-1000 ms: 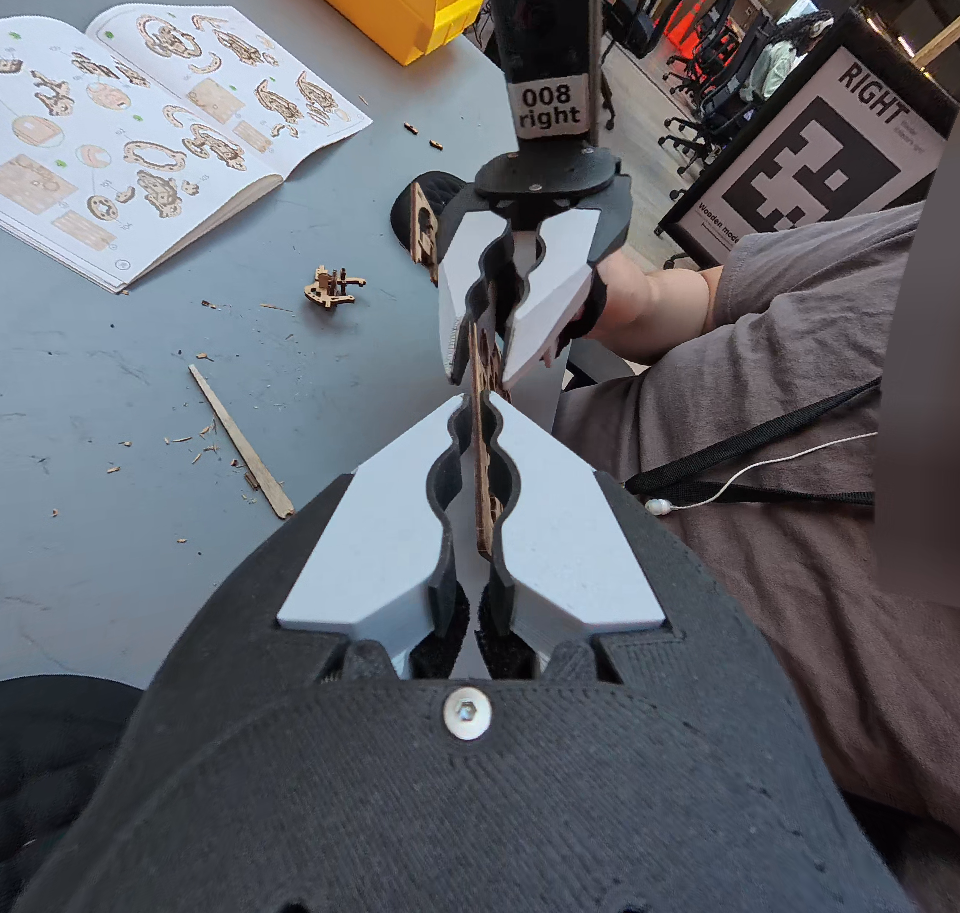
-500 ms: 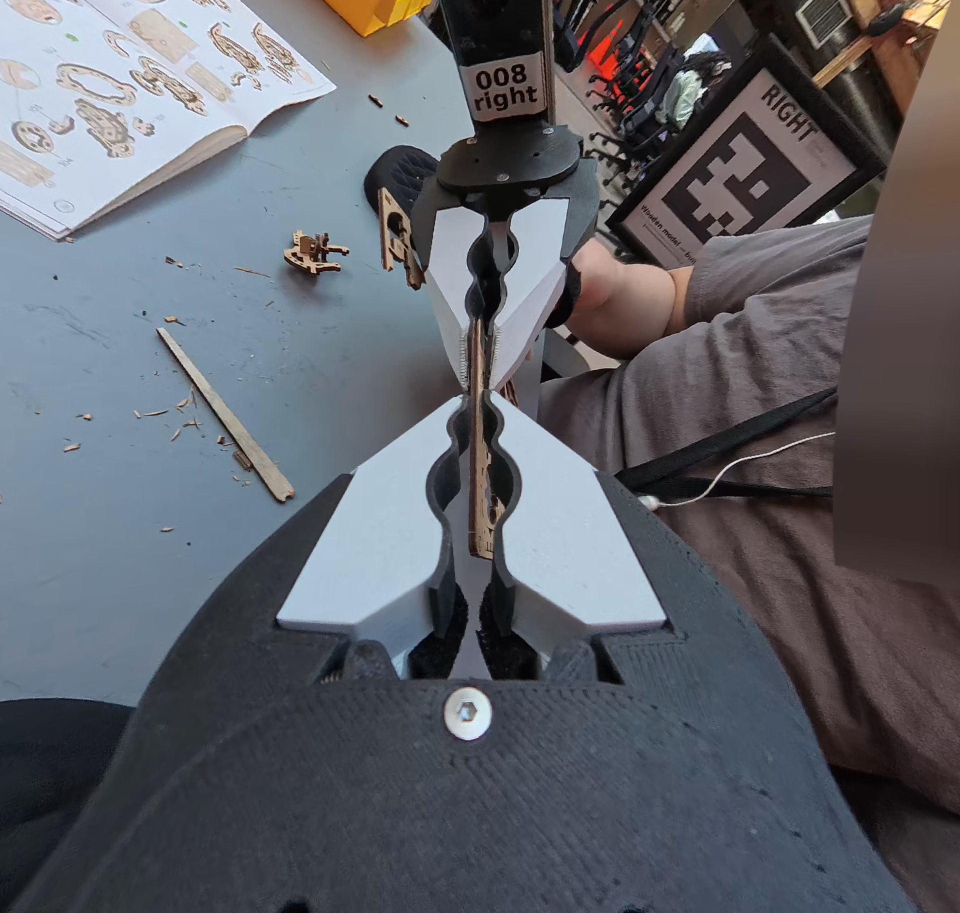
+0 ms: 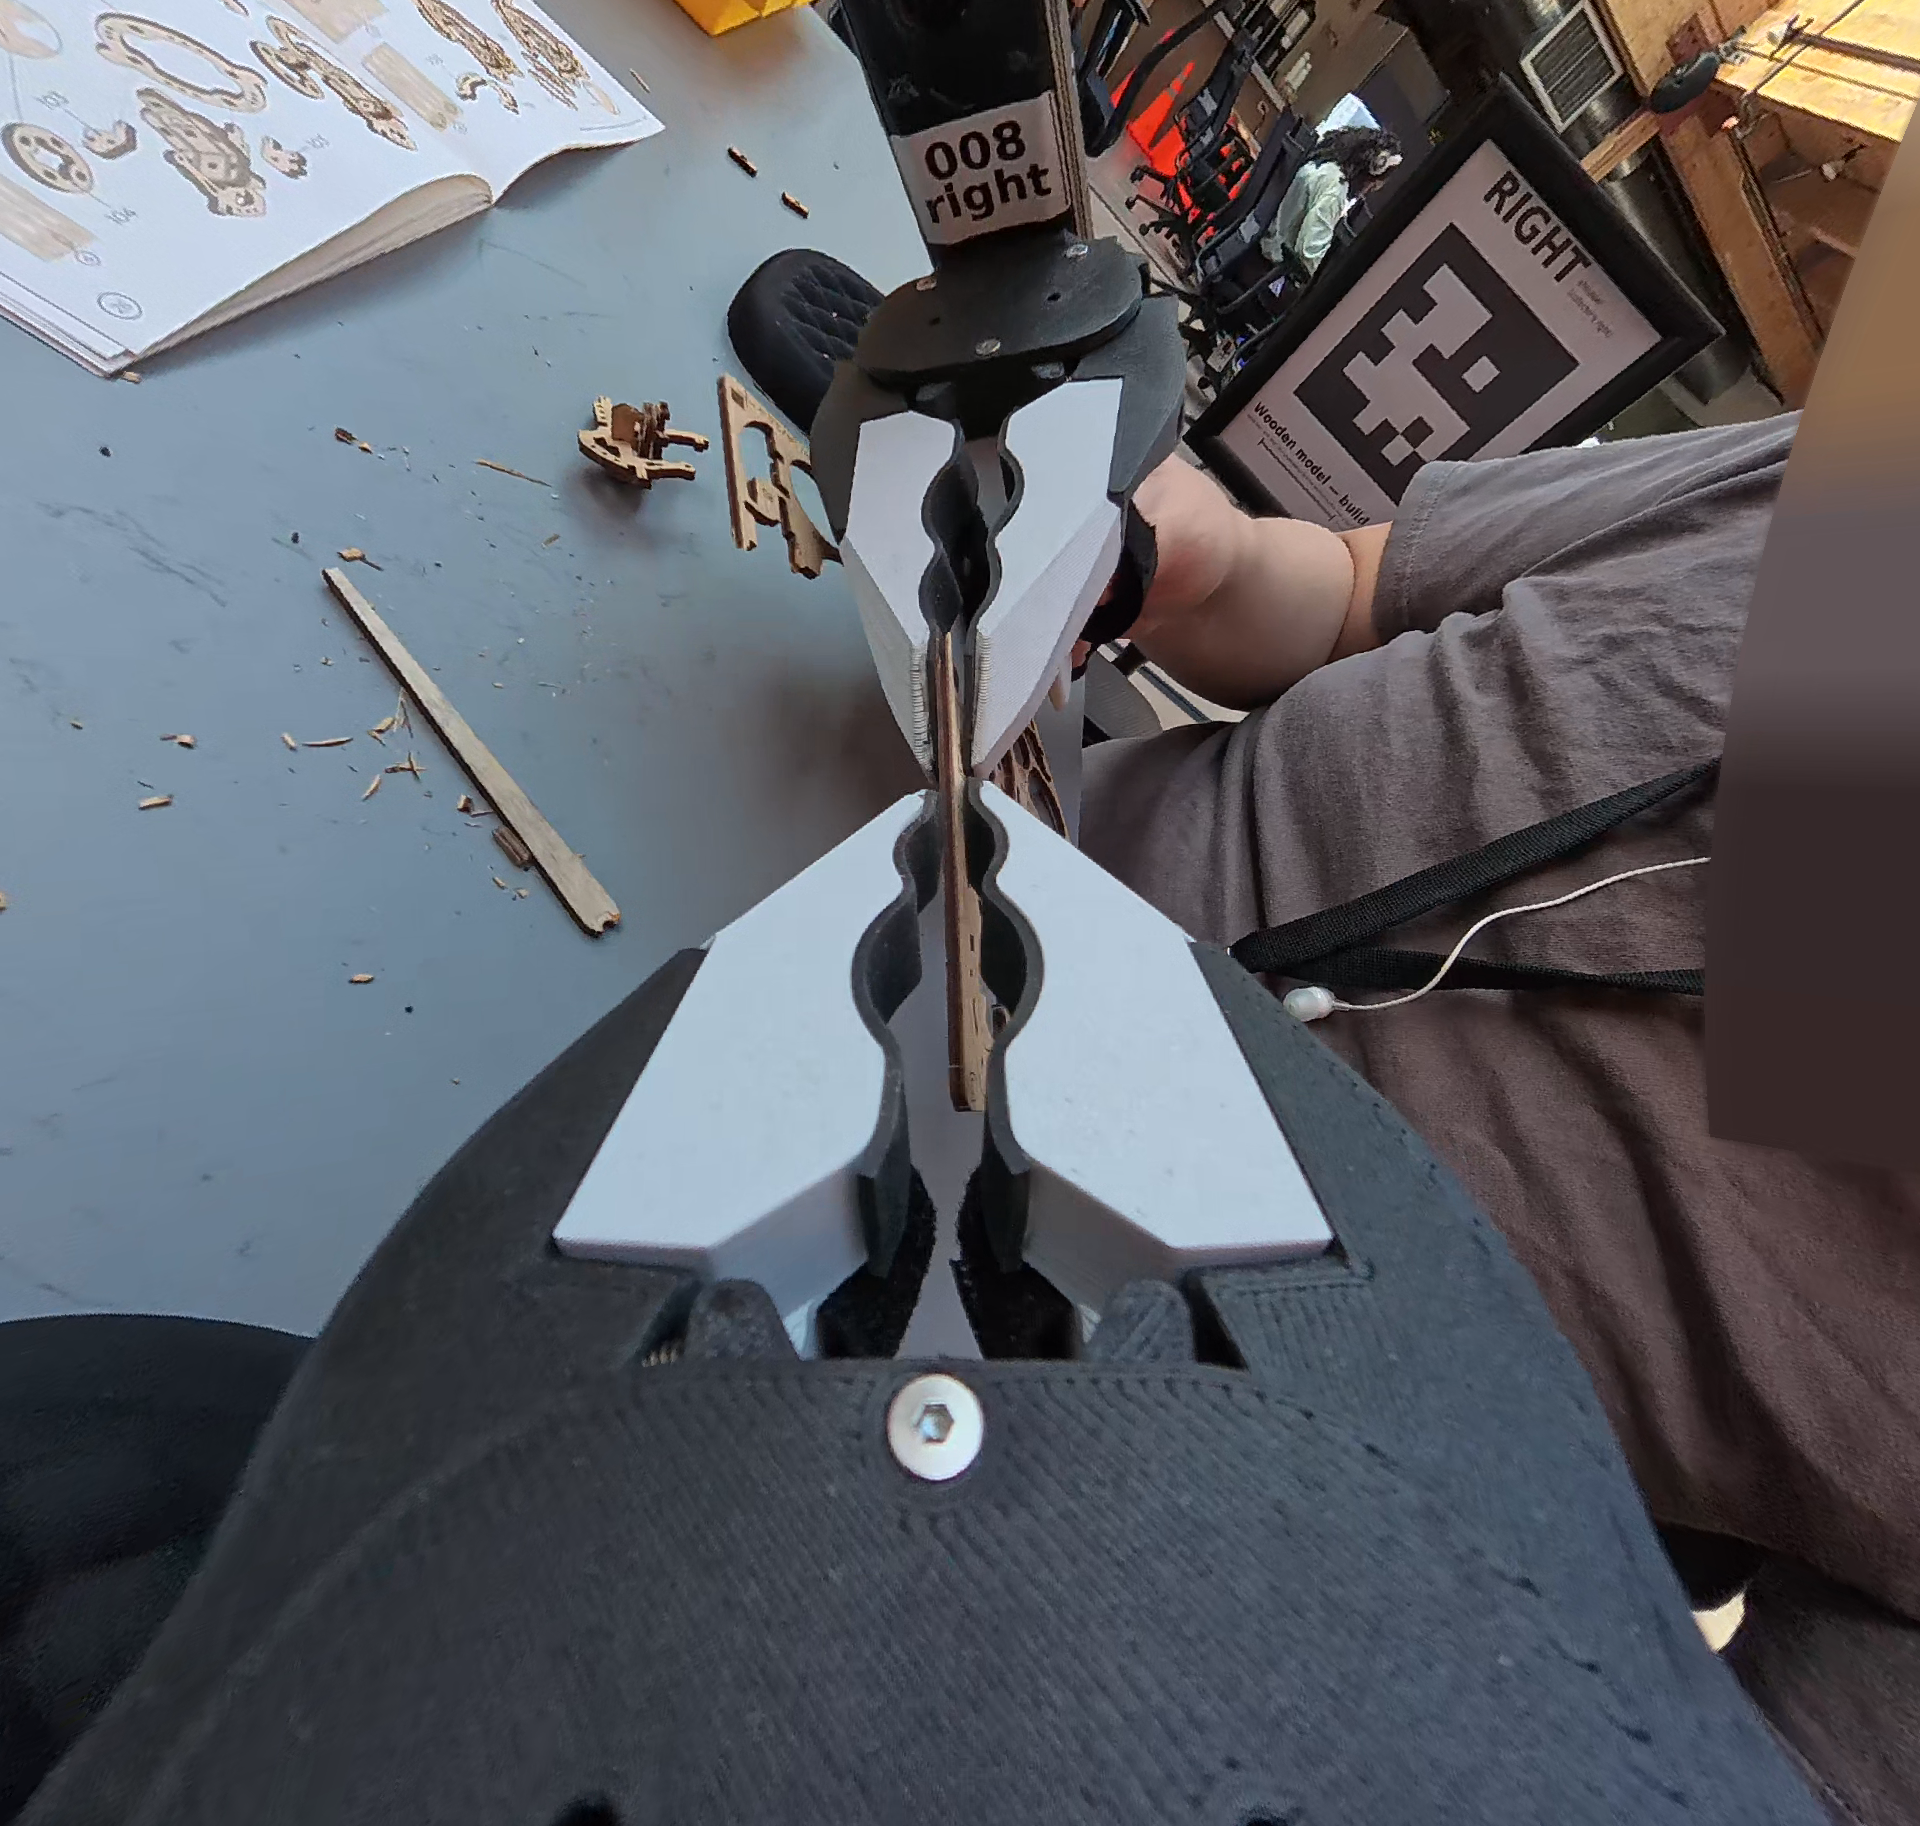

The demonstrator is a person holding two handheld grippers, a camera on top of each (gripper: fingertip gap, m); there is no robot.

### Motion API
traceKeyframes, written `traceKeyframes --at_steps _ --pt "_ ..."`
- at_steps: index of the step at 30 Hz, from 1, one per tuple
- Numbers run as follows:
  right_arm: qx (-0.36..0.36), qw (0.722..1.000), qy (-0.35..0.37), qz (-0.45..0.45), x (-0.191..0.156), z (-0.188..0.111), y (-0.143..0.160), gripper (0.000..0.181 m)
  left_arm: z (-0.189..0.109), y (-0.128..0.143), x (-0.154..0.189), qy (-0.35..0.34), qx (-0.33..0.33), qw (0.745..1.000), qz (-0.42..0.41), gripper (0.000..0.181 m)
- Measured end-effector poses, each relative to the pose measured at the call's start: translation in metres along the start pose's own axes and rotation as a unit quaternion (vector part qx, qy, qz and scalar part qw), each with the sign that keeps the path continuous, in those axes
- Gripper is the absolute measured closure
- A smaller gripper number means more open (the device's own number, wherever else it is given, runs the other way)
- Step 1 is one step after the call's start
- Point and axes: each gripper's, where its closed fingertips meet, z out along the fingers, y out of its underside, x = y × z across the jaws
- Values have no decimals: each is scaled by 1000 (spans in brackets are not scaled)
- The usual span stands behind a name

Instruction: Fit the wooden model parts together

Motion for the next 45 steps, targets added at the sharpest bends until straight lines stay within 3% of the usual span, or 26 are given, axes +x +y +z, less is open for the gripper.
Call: traceKeyframes --at_steps 13,18,23,28,36,45 --pt "-51 997 31 -43 1 5 16 180 5 18 2 8 -5 1000 -20 181" --pt "-61 996 51 -36 9 3 19 179 9 21 -2 -25 11 999 -26 181" --pt "-55 994 80 -55 9 5 25 178 9 28 0 -22 8 999 -36 180" --pt "-21 991 103 -80 -1 -6 33 178 21 28 11 -19 -23 999 15 179" --pt "-10 994 109 2 10 -33 46 177 50 30 8 14 -87 996 2 179" --pt "5 995 81 53 16 -37 44 178 53 31 3 21 -79 997 -19 179"
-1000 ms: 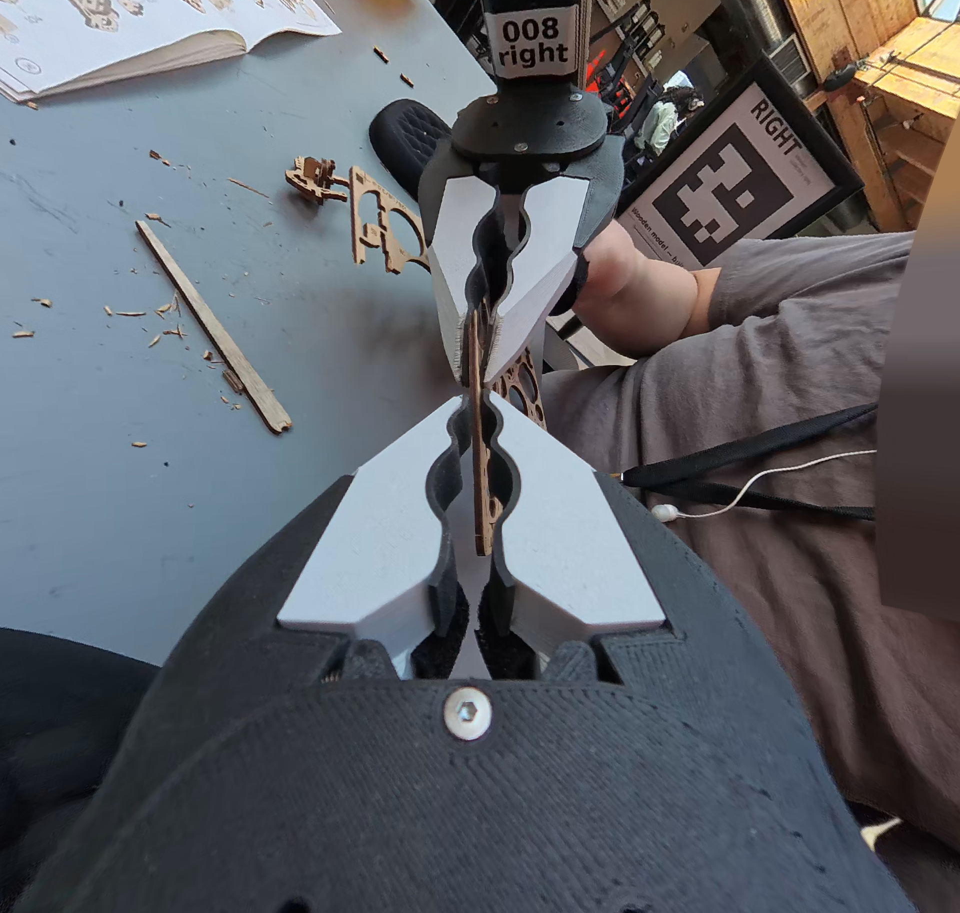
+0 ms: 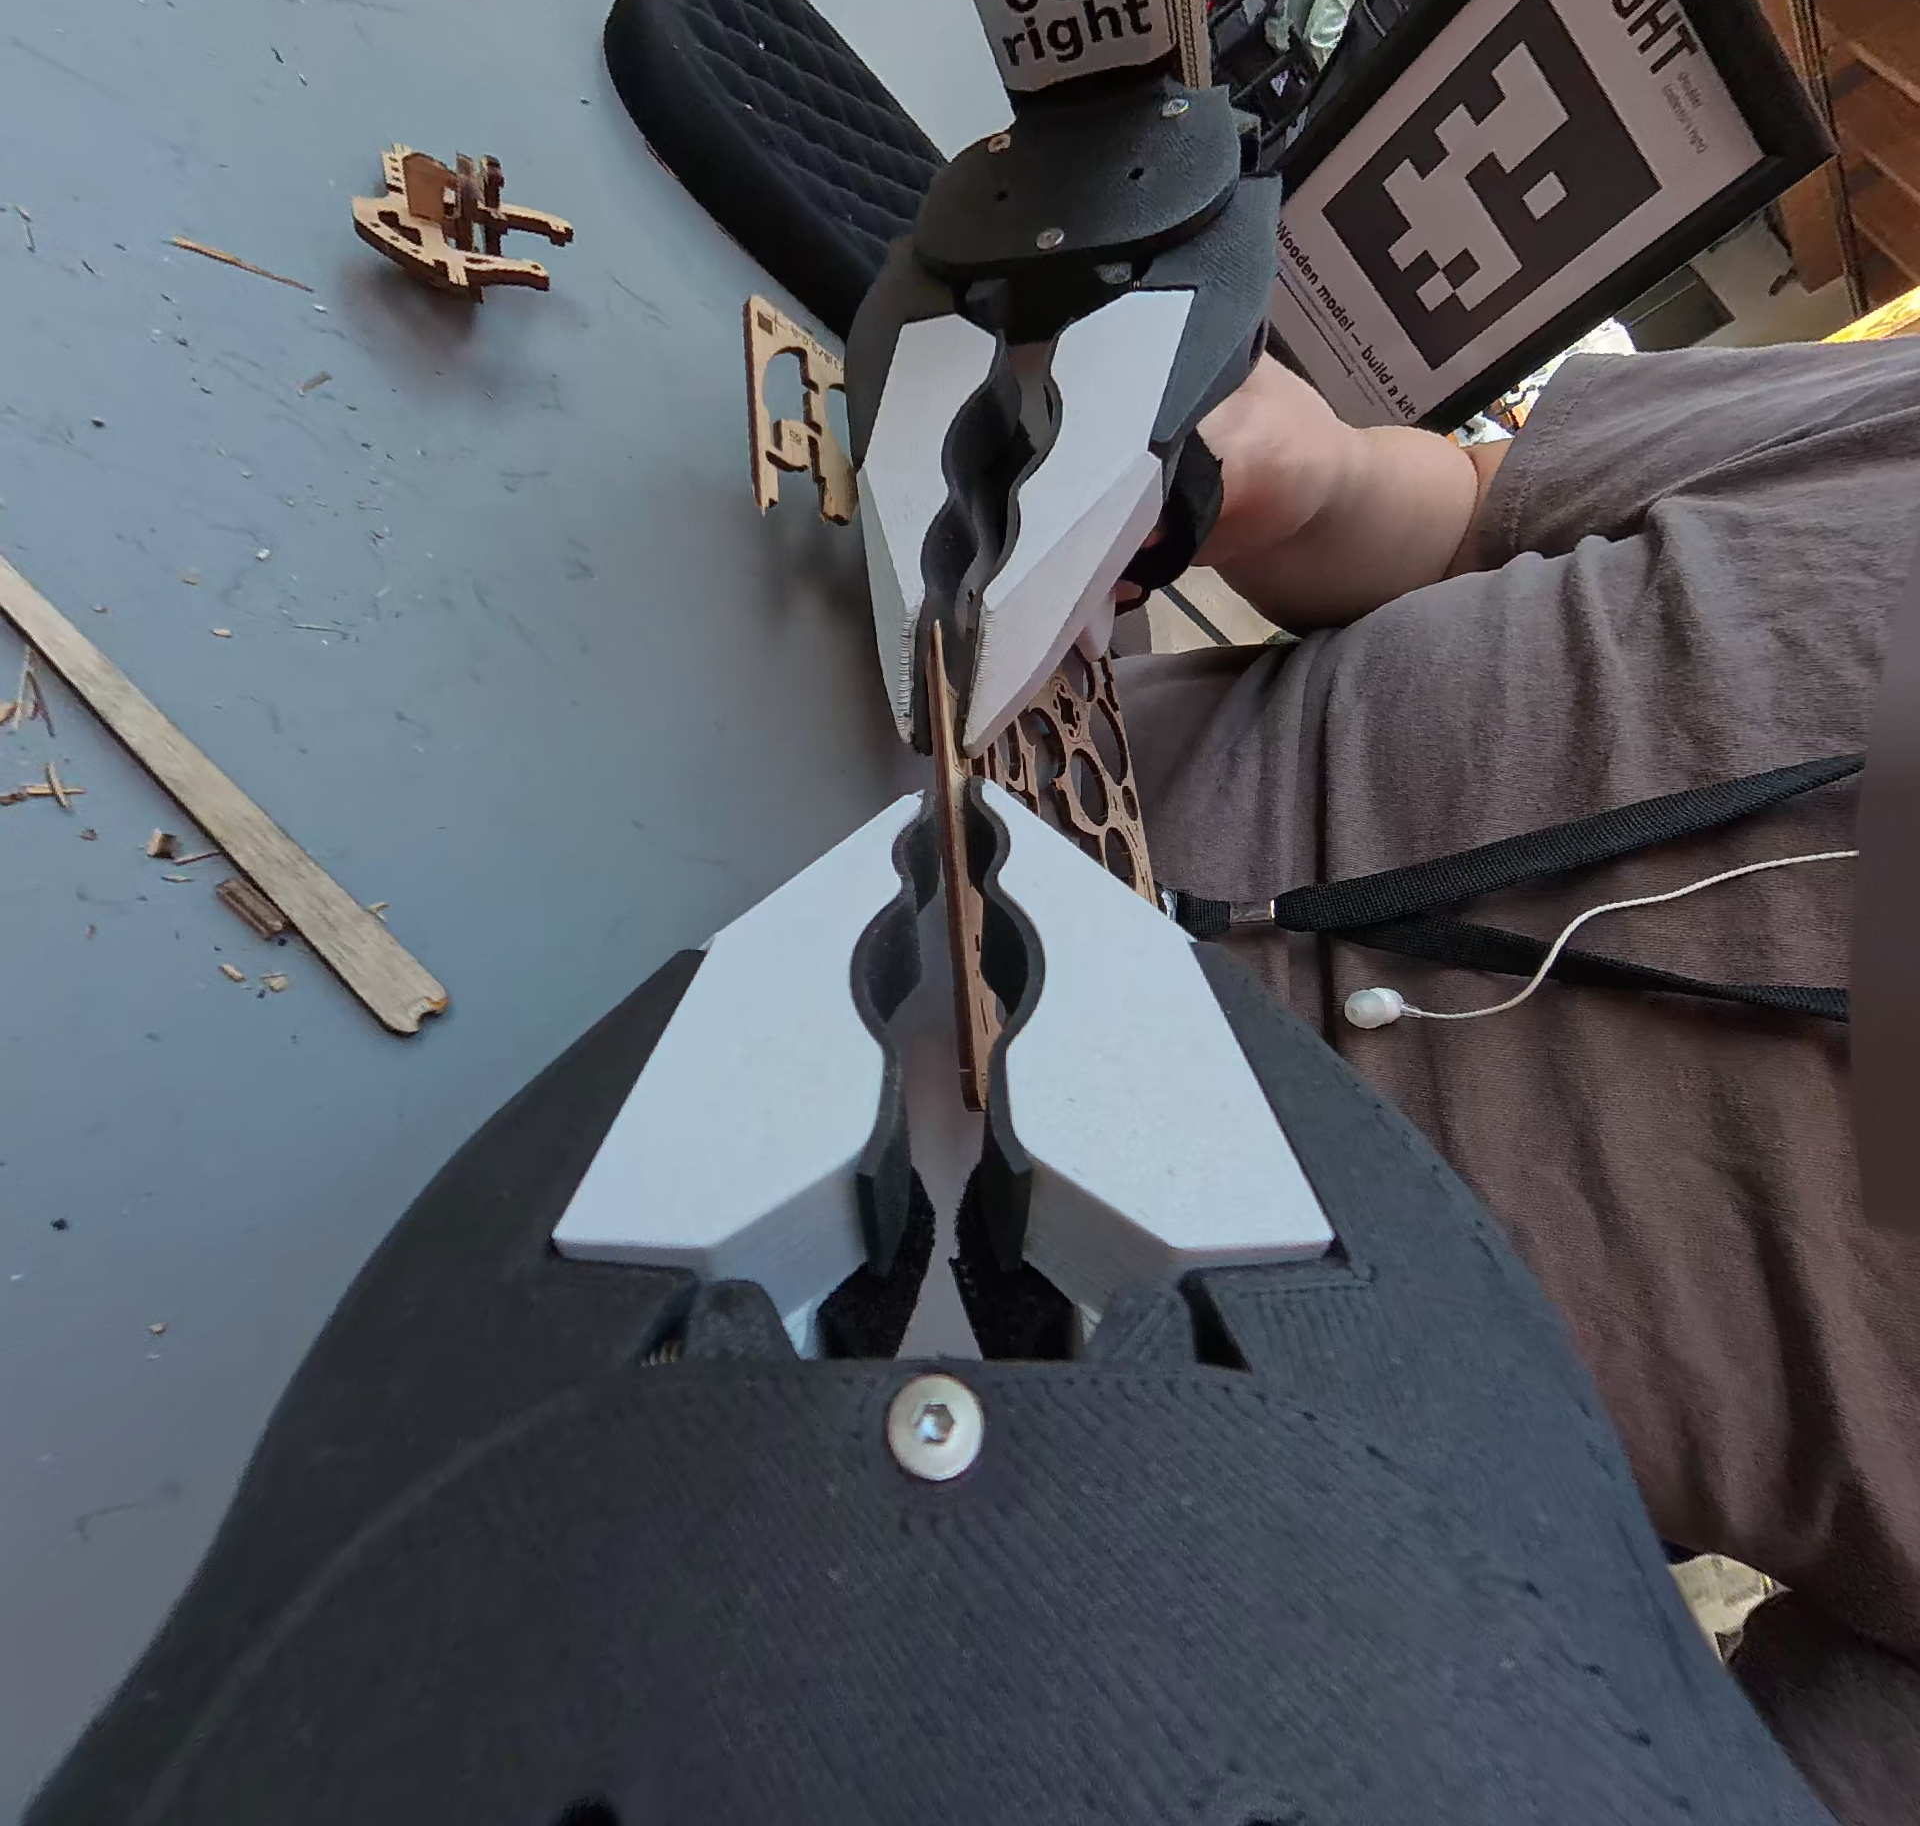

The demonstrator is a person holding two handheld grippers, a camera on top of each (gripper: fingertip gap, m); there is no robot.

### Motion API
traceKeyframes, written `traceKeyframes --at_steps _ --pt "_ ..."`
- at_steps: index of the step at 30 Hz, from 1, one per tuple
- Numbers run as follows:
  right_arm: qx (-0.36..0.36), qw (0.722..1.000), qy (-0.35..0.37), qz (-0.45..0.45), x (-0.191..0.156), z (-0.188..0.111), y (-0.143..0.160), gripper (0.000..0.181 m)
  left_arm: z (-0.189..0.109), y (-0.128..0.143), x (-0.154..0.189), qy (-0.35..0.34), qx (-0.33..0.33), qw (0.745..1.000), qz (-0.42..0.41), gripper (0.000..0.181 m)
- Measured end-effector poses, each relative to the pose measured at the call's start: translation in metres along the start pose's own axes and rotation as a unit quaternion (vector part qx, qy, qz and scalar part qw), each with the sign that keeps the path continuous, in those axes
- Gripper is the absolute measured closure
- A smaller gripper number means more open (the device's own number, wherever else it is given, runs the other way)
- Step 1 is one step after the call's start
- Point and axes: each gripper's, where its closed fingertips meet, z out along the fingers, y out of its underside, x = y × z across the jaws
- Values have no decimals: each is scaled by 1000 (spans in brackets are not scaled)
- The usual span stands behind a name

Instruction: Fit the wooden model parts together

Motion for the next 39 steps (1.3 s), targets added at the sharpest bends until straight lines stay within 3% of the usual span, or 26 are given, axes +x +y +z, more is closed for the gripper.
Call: traceKeyframes --at_steps 21,39 --pt "-45 996 80 12 36 9 11 175 9 14 -31 -46 -36 996 -63 179" --pt "-46 993 109 -29 37 10 12 174 7 14 -32 -51 -27 996 -62 179"
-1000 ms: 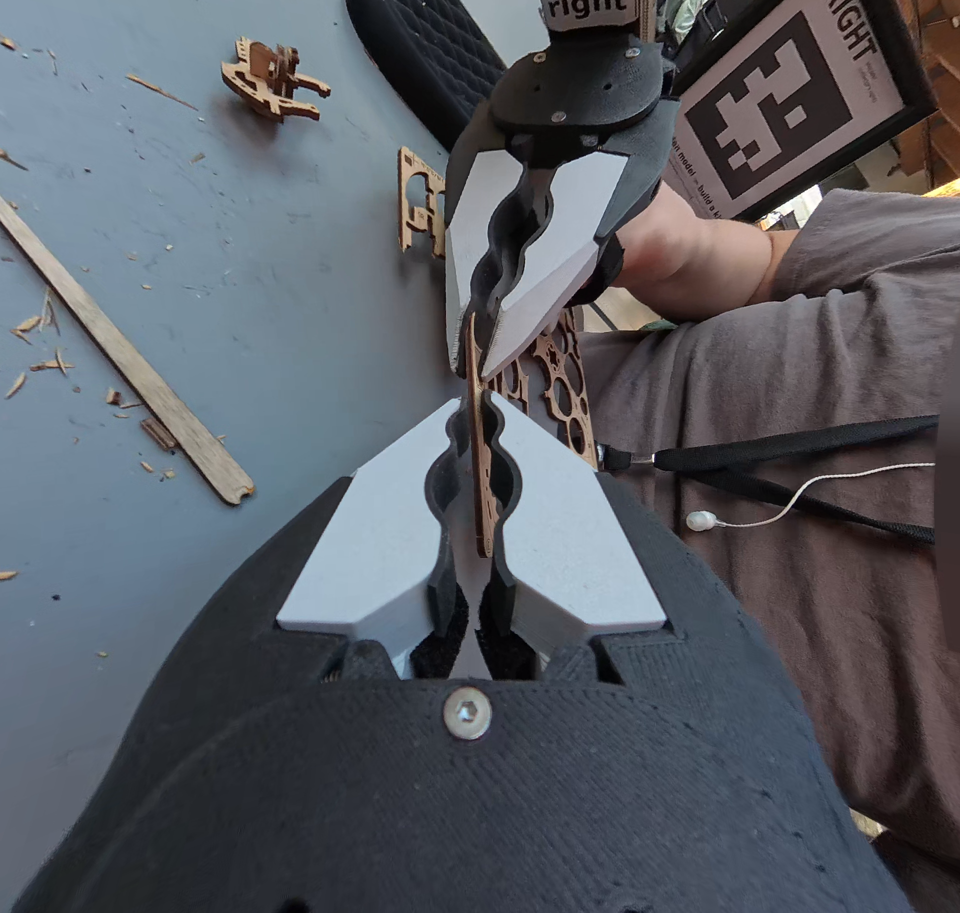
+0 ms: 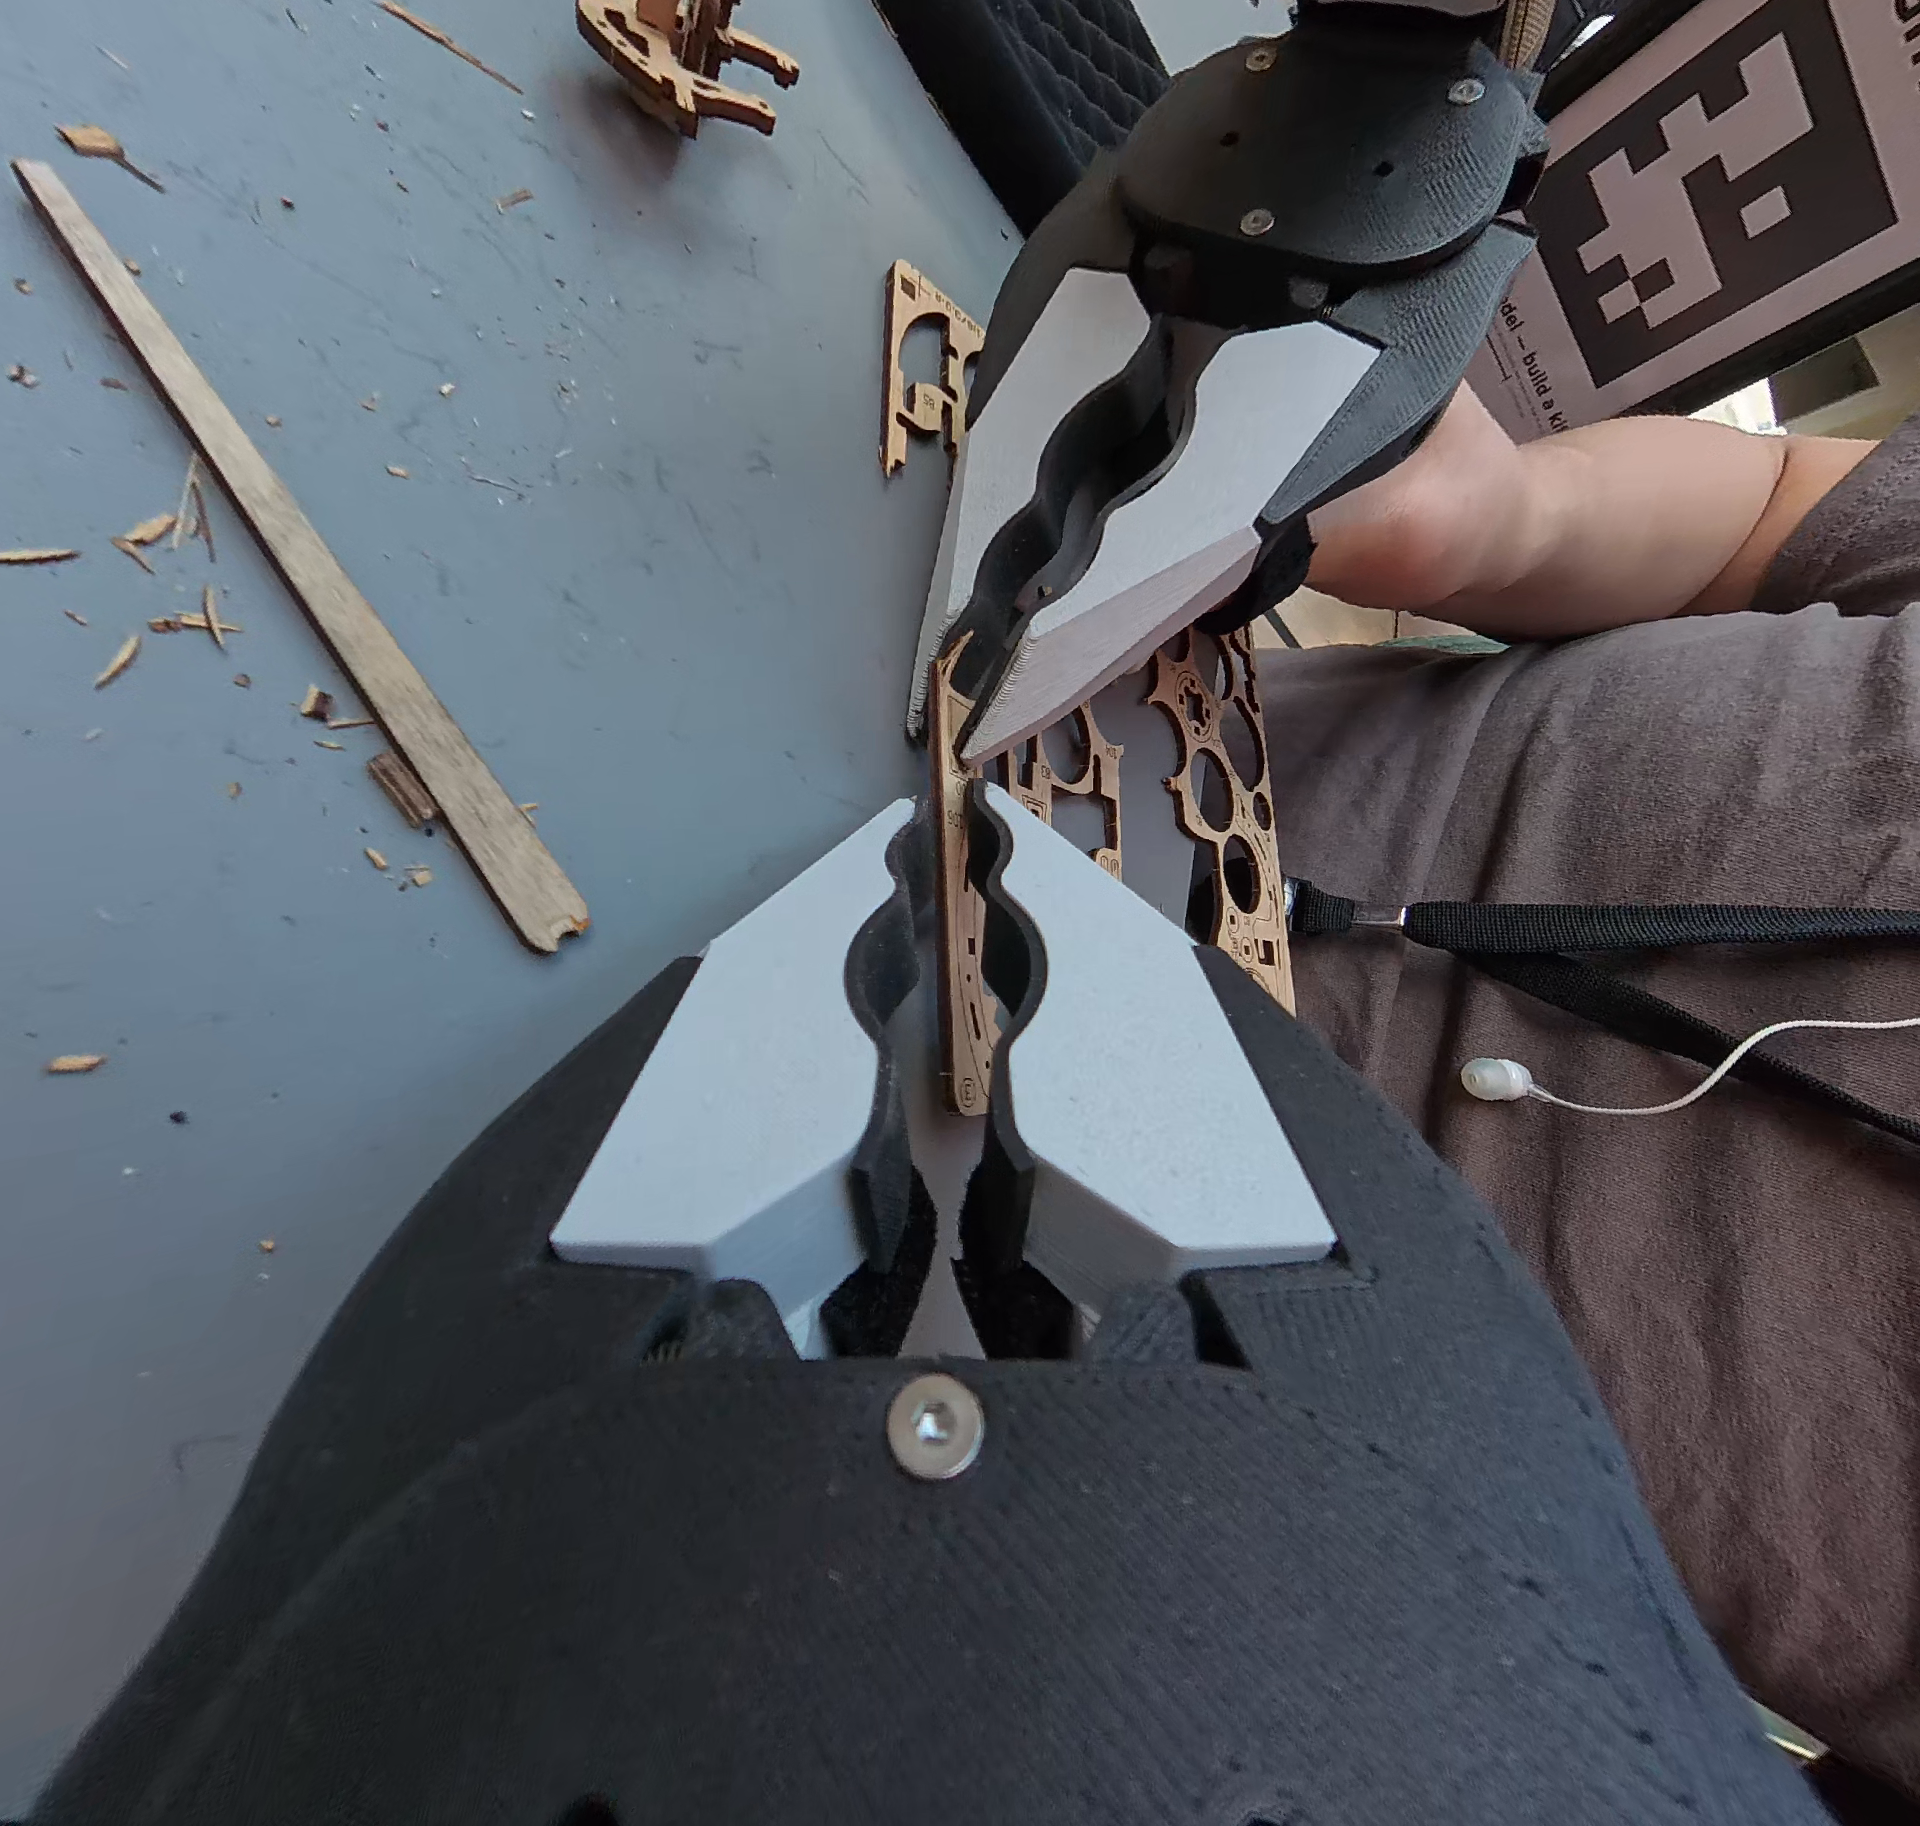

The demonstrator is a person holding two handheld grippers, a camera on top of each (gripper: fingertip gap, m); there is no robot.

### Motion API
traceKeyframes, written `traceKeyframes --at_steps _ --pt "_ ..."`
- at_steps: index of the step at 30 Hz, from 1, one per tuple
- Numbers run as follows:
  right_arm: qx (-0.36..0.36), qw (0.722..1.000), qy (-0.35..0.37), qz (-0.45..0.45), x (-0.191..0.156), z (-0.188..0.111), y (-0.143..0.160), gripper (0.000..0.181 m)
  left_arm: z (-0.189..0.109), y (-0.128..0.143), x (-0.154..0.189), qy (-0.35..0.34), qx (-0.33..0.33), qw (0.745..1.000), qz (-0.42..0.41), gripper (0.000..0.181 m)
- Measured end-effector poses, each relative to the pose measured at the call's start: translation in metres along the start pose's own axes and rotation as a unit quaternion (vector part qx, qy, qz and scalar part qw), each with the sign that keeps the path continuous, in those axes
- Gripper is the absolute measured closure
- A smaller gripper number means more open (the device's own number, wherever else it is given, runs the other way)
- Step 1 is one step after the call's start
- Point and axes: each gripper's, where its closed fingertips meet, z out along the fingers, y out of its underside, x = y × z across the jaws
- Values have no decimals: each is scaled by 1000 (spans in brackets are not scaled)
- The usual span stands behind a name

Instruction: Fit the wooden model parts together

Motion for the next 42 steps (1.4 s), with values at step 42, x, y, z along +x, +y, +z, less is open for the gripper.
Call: traceKeyframes --at_steps 42 --pt "-33 996 -53 57 -2 -2 2 174 0 1 3 6 -3 1000 22 178"
